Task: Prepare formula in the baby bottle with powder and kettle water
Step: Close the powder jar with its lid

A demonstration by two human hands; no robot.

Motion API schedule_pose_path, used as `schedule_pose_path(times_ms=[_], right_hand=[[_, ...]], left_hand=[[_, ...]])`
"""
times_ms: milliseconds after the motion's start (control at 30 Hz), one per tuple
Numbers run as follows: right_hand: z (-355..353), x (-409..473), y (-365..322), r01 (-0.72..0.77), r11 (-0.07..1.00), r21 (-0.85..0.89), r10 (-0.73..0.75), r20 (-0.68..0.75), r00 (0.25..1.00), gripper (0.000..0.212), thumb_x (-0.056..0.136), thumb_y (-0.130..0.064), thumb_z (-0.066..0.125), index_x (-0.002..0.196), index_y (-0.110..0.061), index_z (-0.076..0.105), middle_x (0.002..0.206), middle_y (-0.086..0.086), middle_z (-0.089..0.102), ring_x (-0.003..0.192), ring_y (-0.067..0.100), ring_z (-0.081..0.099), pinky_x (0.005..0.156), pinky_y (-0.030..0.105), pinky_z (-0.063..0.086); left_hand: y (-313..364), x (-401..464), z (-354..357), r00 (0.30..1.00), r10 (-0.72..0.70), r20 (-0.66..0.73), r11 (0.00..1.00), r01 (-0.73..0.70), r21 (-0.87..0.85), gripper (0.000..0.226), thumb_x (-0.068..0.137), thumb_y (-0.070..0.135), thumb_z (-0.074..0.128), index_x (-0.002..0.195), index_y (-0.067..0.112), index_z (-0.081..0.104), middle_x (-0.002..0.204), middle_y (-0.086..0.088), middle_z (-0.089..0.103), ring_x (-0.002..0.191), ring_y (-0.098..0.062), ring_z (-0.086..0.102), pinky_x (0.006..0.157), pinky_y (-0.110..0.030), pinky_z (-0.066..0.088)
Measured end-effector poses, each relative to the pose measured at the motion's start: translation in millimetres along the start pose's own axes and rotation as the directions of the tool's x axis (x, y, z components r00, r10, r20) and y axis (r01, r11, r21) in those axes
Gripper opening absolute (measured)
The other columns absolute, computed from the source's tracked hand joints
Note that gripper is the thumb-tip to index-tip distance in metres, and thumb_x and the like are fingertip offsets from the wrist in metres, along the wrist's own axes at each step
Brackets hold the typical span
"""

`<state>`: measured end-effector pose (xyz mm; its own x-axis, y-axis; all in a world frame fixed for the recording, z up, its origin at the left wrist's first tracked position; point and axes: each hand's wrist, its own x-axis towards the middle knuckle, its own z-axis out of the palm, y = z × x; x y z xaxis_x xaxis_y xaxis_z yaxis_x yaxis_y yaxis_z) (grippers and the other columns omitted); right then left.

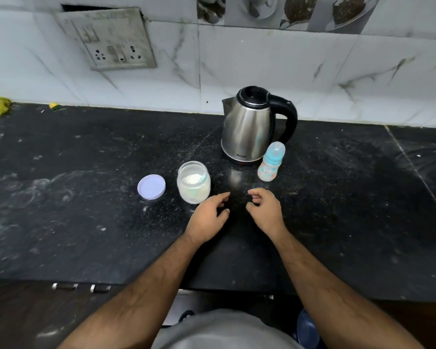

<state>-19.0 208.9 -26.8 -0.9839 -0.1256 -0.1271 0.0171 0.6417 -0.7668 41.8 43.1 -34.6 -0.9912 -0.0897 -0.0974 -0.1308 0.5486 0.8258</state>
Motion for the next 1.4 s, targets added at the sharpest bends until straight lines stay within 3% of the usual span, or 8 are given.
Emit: schedule_pose_path(times_ms=[200,300,533,733,867,1033,1267,1400], right_hand=[[40.4,-11.4,-29.9,0.077,0.995,0.059,-0.079,0.026,0.997,0.032,0.079,-0.005,0.066,0.110,-0.013,0.070,0.114,0.007,0.066,0.100,0.018,0.067,0.091,0.029,0.052],[56.0,-13.4,-41.7,0.063,0.993,0.097,-0.066,0.033,0.997,0.039,0.079,-0.008,0.071,0.117,-0.015,0.066,0.117,0.006,0.065,0.102,0.017,0.064,0.096,0.035,0.052],[73.4,-8.4,-67.9,0.014,0.990,0.137,-0.033,0.144,0.989,0.103,0.064,-0.030,0.091,0.149,-0.019,0.033,0.144,0.008,0.047,0.127,0.020,0.050,0.106,0.034,0.042],[89.0,1.7,-78.5,0.002,0.990,0.138,-0.027,0.184,0.983,0.128,0.040,-0.049,0.087,0.150,-0.025,0.024,0.145,-0.003,0.050,0.132,0.018,0.048,0.111,0.043,0.039],[93.8,3.6,-84.5,0.019,0.987,0.161,-0.045,0.160,0.986,0.118,0.047,-0.037,0.091,0.146,-0.028,0.029,0.139,-0.008,0.053,0.127,0.017,0.051,0.108,0.041,0.041],[97.3,5.3,-86.5,0.037,0.987,0.154,-0.054,0.106,0.993,0.098,0.056,-0.028,0.093,0.138,-0.026,0.038,0.132,-0.007,0.057,0.120,0.016,0.054,0.097,0.032,0.044],[94.4,2.5,-88.4,0.021,0.992,0.126,-0.032,0.082,0.996,0.089,0.055,-0.035,0.090,0.130,-0.025,0.043,0.126,-0.007,0.060,0.112,0.016,0.058,0.091,0.031,0.046],[86.4,-3.6,-83.3,0.020,0.991,0.130,-0.031,0.081,0.996,0.083,0.059,-0.029,0.090,0.127,-0.023,0.042,0.119,-0.008,0.057,0.108,0.014,0.056,0.084,0.025,0.040]], left_hand=[[-38.6,-35.9,-36.0,0.994,-0.036,-0.106,0.999,0.037,0.006,0.041,0.090,0.014,0.061,0.131,0.019,0.060,0.122,0.006,0.068,0.105,-0.004,0.062,0.099,-0.024,0.047],[-56.1,-42.9,-55.7,0.984,-0.054,-0.171,0.999,0.054,-0.003,0.039,0.089,0.015,0.061,0.127,0.020,0.064,0.115,0.006,0.070,0.103,-0.006,0.064,0.098,-0.029,0.050],[-79.2,-28.7,-117.6,0.913,-0.100,-0.396,0.981,0.156,0.112,0.039,0.086,0.017,0.068,0.124,0.016,0.065,0.119,-0.006,0.069,0.106,-0.021,0.065,0.096,-0.031,0.048],[-89.9,7.4,-155.6,0.957,-0.140,-0.255,0.903,0.229,0.363,0.076,0.079,0.037,0.074,0.146,0.020,0.042,0.145,-0.005,0.047,0.131,-0.029,0.043,0.108,-0.048,0.039],[-93.5,23.0,-156.7,0.966,-0.216,-0.143,0.827,0.259,0.500,0.096,0.074,0.051,0.077,0.152,0.025,0.028,0.155,-0.003,0.034,0.139,-0.029,0.032,0.109,-0.051,0.034],[-95.5,28.5,-150.4,0.974,-0.209,-0.089,0.812,0.223,0.539,0.095,0.076,0.049,0.076,0.153,0.026,0.026,0.157,-0.003,0.032,0.142,-0.029,0.027,0.111,-0.053,0.032],[-91.3,31.2,-149.2,0.972,-0.209,-0.106,0.801,0.232,0.552,0.087,0.081,0.037,0.074,0.152,0.025,0.027,0.152,-0.003,0.039,0.137,-0.031,0.033,0.108,-0.050,0.034],[-81.1,33.2,-142.8,0.967,-0.149,-0.208,0.877,0.227,0.424,0.080,0.077,0.045,0.071,0.147,0.026,0.039,0.139,-0.009,0.048,0.129,-0.032,0.040,0.106,-0.048,0.037]])
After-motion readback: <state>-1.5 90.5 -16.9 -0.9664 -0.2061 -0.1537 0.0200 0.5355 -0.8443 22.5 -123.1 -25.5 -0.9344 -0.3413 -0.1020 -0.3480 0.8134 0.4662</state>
